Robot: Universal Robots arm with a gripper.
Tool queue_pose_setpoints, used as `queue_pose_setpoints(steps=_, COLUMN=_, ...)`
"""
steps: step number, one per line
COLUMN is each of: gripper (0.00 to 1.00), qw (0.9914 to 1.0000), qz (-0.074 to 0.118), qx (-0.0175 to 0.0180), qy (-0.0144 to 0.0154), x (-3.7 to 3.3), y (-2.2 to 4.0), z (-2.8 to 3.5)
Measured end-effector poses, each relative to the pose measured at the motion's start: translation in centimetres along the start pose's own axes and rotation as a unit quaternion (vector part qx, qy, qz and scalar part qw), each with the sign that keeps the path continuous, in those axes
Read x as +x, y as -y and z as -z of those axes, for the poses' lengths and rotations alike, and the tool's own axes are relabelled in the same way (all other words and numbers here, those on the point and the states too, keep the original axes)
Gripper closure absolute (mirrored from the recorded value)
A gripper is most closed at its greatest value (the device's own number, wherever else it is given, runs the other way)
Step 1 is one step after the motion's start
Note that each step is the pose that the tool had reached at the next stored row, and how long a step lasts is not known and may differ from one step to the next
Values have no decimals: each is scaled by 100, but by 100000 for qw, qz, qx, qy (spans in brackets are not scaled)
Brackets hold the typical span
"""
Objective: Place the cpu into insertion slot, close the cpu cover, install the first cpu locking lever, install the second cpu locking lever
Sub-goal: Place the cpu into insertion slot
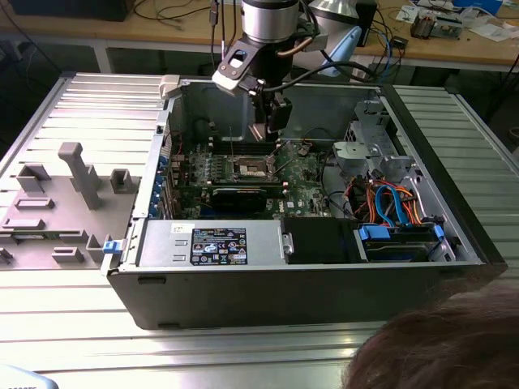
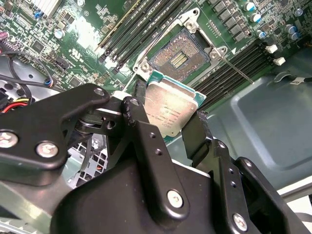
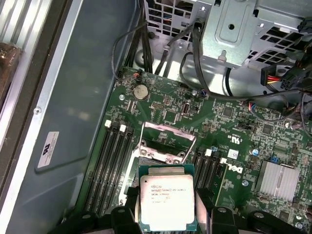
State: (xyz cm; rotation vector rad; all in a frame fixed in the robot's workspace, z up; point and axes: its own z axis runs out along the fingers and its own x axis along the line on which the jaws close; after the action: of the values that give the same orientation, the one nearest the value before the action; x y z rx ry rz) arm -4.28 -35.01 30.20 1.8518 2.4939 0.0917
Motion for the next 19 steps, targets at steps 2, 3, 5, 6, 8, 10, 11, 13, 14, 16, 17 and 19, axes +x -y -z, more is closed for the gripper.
queue_pose_setpoints(steps=2, gripper=45, qw=99999, qz=-428, qx=-3, qy=30, x=0, y=0, z=-1)
queue_pose_setpoints(steps=3, gripper=45, qw=99998, qz=-618, qx=-9, qy=41, x=0, y=0, z=-2)
queue_pose_setpoints(steps=5, gripper=45, qw=99996, qz=-904, qx=-9, qy=63, x=0, y=0, z=-3)
queue_pose_setpoints(steps=6, gripper=45, qw=99994, qz=-1111, qx=-13, qy=76, x=0, y=0, z=-4)
queue_pose_setpoints(steps=8, gripper=45, qw=99990, qz=-1394, qx=-13, qy=95, x=0, y=0, z=-5)
queue_pose_setpoints(steps=10, gripper=45, qw=99986, qz=-1670, qx=-14, qy=113, x=0, y=0, z=-6)
queue_pose_setpoints(steps=11, gripper=45, qw=99982, qz=-1882, qx=-18, qy=128, x=0, y=0, z=-7)
queue_pose_setpoints(steps=13, gripper=45, qw=99975, qz=-2234, qx=-20, qy=152, x=0, y=0, z=-8)
queue_pose_setpoints(steps=14, gripper=45, qw=99972, qz=-2361, qx=-20, qy=161, x=0, y=0, z=-8)
queue_pose_setpoints(steps=16, gripper=45, qw=99964, qz=-2679, qx=-25, qy=181, x=0, y=0, z=-9)
queue_pose_setpoints(steps=17, gripper=45, qw=99961, qz=-2788, qx=-24, qy=190, x=0, y=1, z=-9)
queue_pose_setpoints(steps=19, gripper=45, qw=99948, qz=-3227, qx=-27, qy=219, x=0, y=1, z=-11)
